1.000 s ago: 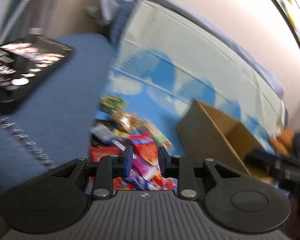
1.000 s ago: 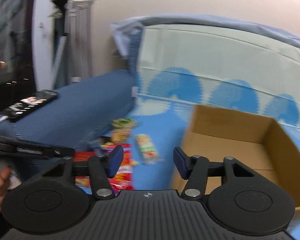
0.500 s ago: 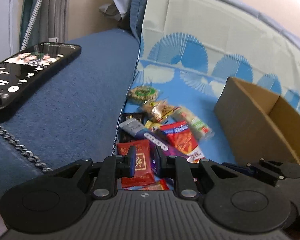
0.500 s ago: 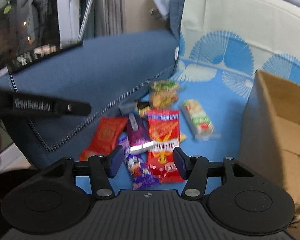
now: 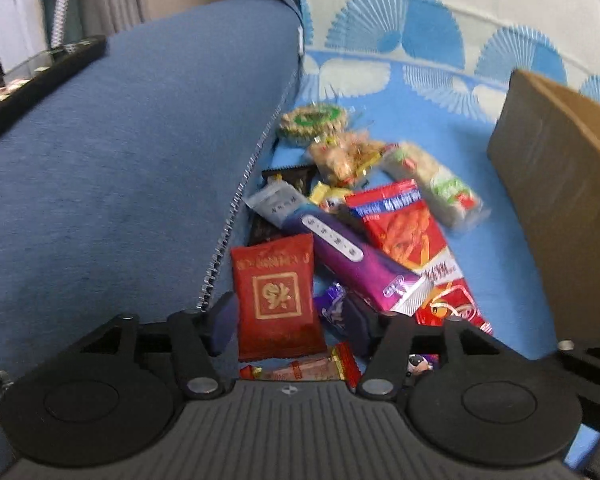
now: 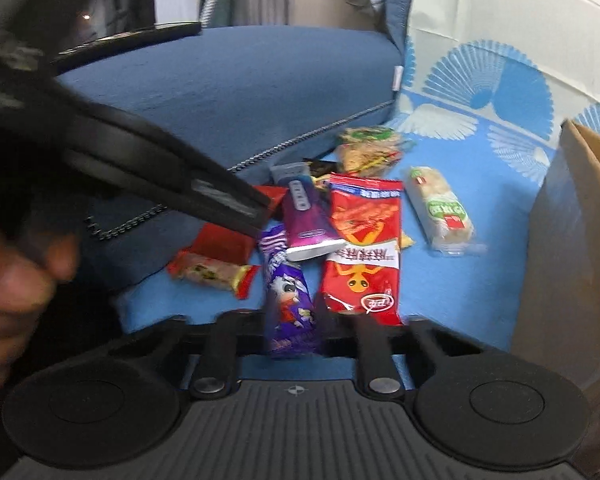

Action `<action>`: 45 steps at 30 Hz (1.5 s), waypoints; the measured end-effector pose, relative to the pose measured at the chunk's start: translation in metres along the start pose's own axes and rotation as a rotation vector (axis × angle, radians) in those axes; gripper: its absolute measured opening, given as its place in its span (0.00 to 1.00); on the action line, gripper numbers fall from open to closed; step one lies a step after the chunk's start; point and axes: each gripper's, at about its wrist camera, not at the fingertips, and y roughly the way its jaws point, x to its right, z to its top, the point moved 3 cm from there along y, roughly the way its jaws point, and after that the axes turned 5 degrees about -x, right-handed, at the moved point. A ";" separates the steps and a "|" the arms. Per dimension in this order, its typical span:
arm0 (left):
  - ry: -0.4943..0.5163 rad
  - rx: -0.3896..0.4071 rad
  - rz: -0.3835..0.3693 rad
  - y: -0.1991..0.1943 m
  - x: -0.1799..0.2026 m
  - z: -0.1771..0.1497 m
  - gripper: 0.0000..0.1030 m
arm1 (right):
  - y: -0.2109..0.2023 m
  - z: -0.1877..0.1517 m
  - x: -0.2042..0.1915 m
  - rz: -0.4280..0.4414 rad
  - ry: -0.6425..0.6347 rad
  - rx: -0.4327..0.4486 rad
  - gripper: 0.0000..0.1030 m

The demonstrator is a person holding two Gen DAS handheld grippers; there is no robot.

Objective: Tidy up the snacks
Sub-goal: 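Move both tools over the snack pile toward the packets, then grasp the purple-wrapped bar with the right tool while the left tool grasps the red square packet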

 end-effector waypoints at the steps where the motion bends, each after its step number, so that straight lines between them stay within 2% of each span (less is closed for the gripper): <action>1: 0.006 -0.002 0.001 0.003 0.002 0.001 0.70 | -0.003 0.000 0.000 -0.004 -0.005 0.001 0.08; 5: 0.001 0.006 -0.007 0.005 0.003 0.002 0.74 | -0.014 -0.002 0.003 -0.019 0.003 -0.007 0.05; 13: -0.006 0.001 -0.025 0.008 0.003 0.003 0.75 | -0.022 -0.011 -0.004 -0.059 -0.009 -0.034 0.05; 14: -0.005 -0.003 -0.032 0.008 0.003 0.004 0.75 | -0.021 -0.011 -0.005 -0.065 -0.006 -0.032 0.09; 16: -0.003 -0.017 -0.057 0.009 0.002 0.003 0.75 | -0.016 -0.010 -0.005 -0.067 0.000 -0.021 0.28; 17: -0.006 -0.025 -0.073 0.010 0.001 0.003 0.75 | -0.013 -0.009 -0.005 -0.070 0.001 -0.017 0.46; 18: -0.011 -0.032 -0.091 0.012 -0.001 0.004 0.75 | -0.009 -0.007 -0.006 -0.077 0.001 -0.013 0.56; 19: -0.015 -0.038 -0.104 0.012 -0.002 0.003 0.75 | -0.004 -0.006 -0.007 -0.079 -0.001 -0.015 0.57; 22: -0.016 -0.047 -0.115 0.014 -0.002 0.003 0.75 | 0.010 -0.007 -0.009 -0.073 0.004 -0.053 0.54; 24: -0.015 -0.054 -0.111 0.015 0.000 0.002 0.77 | 0.013 -0.009 -0.012 -0.046 0.002 -0.066 0.38; 25: -0.011 -0.056 -0.106 0.016 0.001 0.003 0.77 | 0.010 -0.010 -0.014 -0.051 -0.008 -0.063 0.37; 26: -0.005 -0.060 -0.105 0.018 0.002 0.003 0.79 | 0.007 -0.012 -0.015 -0.061 -0.014 -0.073 0.28; 31: -0.016 -0.085 -0.102 0.030 0.005 0.004 0.80 | -0.022 -0.022 -0.018 -0.062 -0.067 -0.119 0.23; 32: -0.024 -0.079 -0.103 0.029 0.004 0.004 0.78 | -0.028 -0.022 -0.019 -0.062 -0.075 -0.121 0.23; 34: -0.056 -0.065 -0.100 0.027 -0.001 0.003 0.60 | -0.038 -0.020 -0.020 -0.064 -0.054 -0.129 0.23; 35: -0.084 -0.060 -0.108 0.026 -0.007 0.003 0.55 | -0.042 -0.020 -0.020 -0.064 -0.031 -0.137 0.23; 37: -0.155 -0.059 -0.139 0.024 -0.020 0.003 0.28 | -0.048 -0.020 -0.020 -0.081 0.014 -0.148 0.22; 40: -0.178 -0.050 -0.218 0.018 -0.025 0.004 0.11 | -0.056 -0.019 -0.018 -0.092 0.072 -0.149 0.22; 44: -0.205 -0.042 -0.345 0.009 -0.031 0.001 0.10 | -0.056 -0.022 -0.014 -0.102 0.114 -0.156 0.22; 45: -0.212 -0.035 -0.349 0.005 -0.033 0.000 0.11 | -0.054 -0.024 -0.013 -0.100 0.122 -0.159 0.22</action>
